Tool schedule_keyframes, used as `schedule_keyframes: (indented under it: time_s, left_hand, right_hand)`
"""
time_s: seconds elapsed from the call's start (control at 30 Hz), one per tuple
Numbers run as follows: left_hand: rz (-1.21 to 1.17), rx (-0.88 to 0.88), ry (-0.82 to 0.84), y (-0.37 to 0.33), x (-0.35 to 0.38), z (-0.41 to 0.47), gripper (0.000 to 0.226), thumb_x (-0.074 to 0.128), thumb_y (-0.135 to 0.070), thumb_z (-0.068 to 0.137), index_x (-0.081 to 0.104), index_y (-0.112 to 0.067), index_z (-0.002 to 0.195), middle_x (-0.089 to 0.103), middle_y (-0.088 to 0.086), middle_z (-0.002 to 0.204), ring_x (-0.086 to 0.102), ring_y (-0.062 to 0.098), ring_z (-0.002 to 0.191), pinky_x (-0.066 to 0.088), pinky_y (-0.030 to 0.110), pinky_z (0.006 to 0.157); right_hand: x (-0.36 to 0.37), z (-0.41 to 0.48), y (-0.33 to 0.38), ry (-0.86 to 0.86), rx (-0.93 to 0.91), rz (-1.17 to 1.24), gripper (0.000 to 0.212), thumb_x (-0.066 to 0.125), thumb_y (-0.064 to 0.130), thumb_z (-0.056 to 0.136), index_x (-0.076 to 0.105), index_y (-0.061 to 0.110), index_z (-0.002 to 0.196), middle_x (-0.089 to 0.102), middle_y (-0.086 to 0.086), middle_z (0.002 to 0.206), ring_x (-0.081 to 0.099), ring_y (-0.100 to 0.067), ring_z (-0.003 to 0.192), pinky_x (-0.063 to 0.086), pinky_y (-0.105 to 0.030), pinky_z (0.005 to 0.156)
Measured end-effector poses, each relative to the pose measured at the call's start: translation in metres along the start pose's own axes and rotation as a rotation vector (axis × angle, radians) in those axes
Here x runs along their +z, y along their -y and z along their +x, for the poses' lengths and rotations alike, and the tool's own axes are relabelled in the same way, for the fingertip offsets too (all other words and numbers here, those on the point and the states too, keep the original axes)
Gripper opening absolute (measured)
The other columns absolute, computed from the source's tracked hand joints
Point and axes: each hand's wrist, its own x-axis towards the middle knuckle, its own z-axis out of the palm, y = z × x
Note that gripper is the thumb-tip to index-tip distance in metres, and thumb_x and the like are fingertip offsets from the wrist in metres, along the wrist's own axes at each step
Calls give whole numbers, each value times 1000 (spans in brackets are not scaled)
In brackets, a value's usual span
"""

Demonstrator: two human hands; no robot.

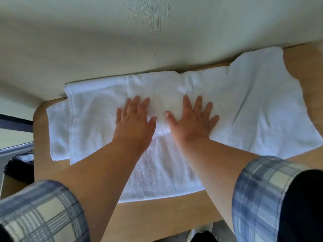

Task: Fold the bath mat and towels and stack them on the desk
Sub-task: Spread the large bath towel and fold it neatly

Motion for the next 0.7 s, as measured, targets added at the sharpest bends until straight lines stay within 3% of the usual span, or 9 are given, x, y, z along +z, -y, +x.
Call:
schedule_keyframes:
  time_s: [0.07, 0.13, 0.27, 0.4, 0.5, 0.6, 0.7]
  left_hand:
    - [-78, 43, -106, 5, -3, 22, 51, 41, -37, 97, 38, -24, 147, 32, 5, 155, 24, 26, 144, 14, 43, 120]
    - [-86, 76, -158, 7, -6, 47, 51, 46, -34, 95, 41, -22, 144, 34, 6, 152, 27, 27, 142, 17, 43, 119]
    - [52, 69, -133, 0, -7, 86, 67, 50, -54, 90, 33, -23, 147, 35, 7, 152, 24, 31, 141, 16, 44, 115]
    - [195, -18, -117, -7, -13, 110, 64, 48, -71, 81, 56, -26, 125, 52, 6, 129, 36, 33, 127, 27, 45, 100]
    - [163, 31, -213, -11, -18, 110, 42, 55, -61, 86, 67, -26, 106, 56, 9, 117, 41, 35, 120, 29, 47, 97]
    - [99, 185, -319, -9, -22, 91, 28, 65, -46, 88, 64, -21, 99, 62, 11, 103, 52, 37, 105, 28, 46, 104]
    - [43, 288, -302, -8, -27, 66, 24, 64, -37, 91, 59, -14, 97, 65, 10, 91, 59, 37, 94, 28, 48, 110]
  right_hand:
    - [15, 0, -2, -86, 12, -25, 89, 14, 85, 79, 1, 41, 155, -7, 0, 167, -17, -32, 150, -14, -61, 115]
    - [22, 1, -2, -147, 21, -34, 89, 13, 85, 78, 4, 40, 154, -2, 0, 167, -14, -31, 151, -13, -61, 114]
    - [22, 1, -2, -178, 17, -53, 87, 13, 84, 79, 5, 40, 154, 0, 0, 167, -13, -31, 151, -11, -61, 116]
    - [24, 1, -2, -193, 16, -57, 86, 14, 82, 80, 6, 40, 154, 1, -1, 167, -12, -30, 151, -11, -60, 116]
    - [24, 2, -2, -206, 16, -51, 84, 15, 82, 81, 7, 40, 154, 3, -1, 167, -10, -30, 152, -10, -60, 116]
    - [25, 1, -1, -209, 18, -44, 85, 15, 83, 81, 6, 40, 154, 3, 1, 167, -10, -29, 152, -11, -58, 116]
    - [18, -2, 0, -180, 20, 35, 89, 17, 83, 80, 0, 37, 155, 0, 2, 167, -8, -24, 152, -12, -55, 118]
